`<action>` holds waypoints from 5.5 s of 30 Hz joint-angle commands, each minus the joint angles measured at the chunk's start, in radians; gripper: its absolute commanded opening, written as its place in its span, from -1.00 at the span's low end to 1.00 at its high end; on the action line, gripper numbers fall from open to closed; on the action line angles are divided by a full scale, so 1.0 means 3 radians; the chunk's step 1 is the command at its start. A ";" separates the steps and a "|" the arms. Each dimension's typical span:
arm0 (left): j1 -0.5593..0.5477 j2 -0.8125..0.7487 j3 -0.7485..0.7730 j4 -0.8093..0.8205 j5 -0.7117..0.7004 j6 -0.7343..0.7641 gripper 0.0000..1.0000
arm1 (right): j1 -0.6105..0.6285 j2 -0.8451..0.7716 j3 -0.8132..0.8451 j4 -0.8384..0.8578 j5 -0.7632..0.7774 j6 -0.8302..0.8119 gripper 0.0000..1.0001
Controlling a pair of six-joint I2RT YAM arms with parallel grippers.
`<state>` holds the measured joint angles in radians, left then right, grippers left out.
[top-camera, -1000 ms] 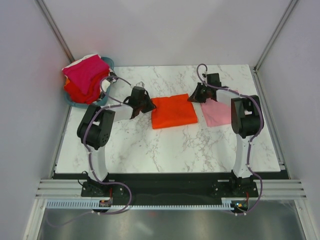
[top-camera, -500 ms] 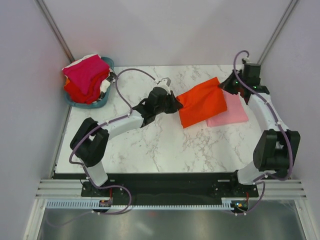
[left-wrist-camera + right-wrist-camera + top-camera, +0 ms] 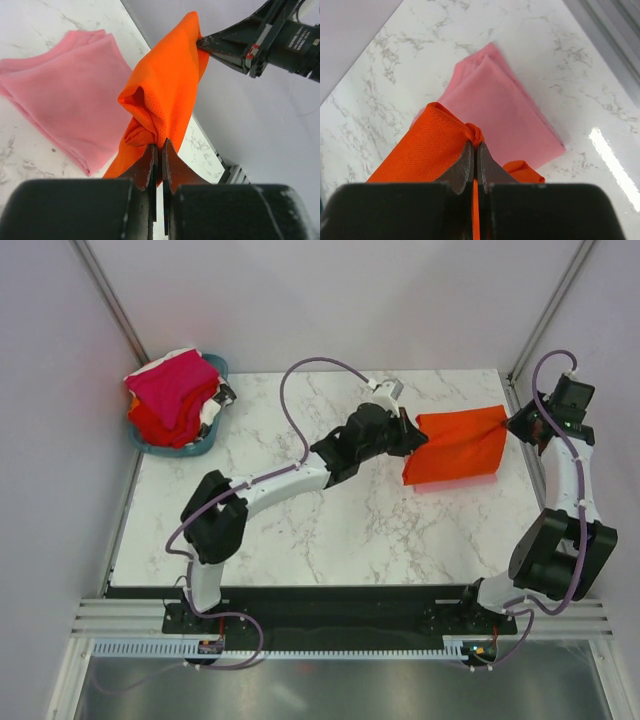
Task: Fold and stack the t-shirts
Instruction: Neatly place the folded tshirt to the corner, then reset both grippers
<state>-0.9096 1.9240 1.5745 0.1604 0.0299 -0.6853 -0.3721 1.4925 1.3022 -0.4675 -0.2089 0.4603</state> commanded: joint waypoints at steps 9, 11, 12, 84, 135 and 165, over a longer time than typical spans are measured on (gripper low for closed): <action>-0.0276 0.0633 0.0581 0.0227 -0.0202 0.0050 -0.95 | -0.0247 0.0307 0.0118 0.0188 0.0118 -0.0026 -1.00; -0.0307 0.0709 0.0596 0.0273 -0.0243 0.0055 -0.95 | -0.0253 0.0353 0.0128 0.0244 0.0083 0.0010 -1.00; -0.0307 0.0730 0.0601 0.0309 -0.0273 0.0060 -0.95 | -0.0253 0.0393 0.0139 0.0264 0.0057 0.0020 -1.00; 0.0920 -0.0553 -0.1172 -0.0212 -0.0361 0.0086 0.11 | 0.1413 0.0884 0.0235 0.0362 0.0363 -0.0465 -0.35; 0.1590 -0.2394 -0.2446 -0.0760 -0.0402 0.0423 0.11 | 0.2268 0.2174 0.1320 -0.0349 0.1975 -0.0747 -0.80; 0.1605 -0.4659 -0.4379 -0.0821 -0.1061 0.0290 0.97 | 0.3163 -0.1809 -0.2856 0.2094 0.1285 0.0020 0.96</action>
<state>-0.4305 0.5350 0.2932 -0.1253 -0.2550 -0.6128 0.5770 1.0229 0.5560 0.0441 0.2195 0.4297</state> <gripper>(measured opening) 0.991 0.982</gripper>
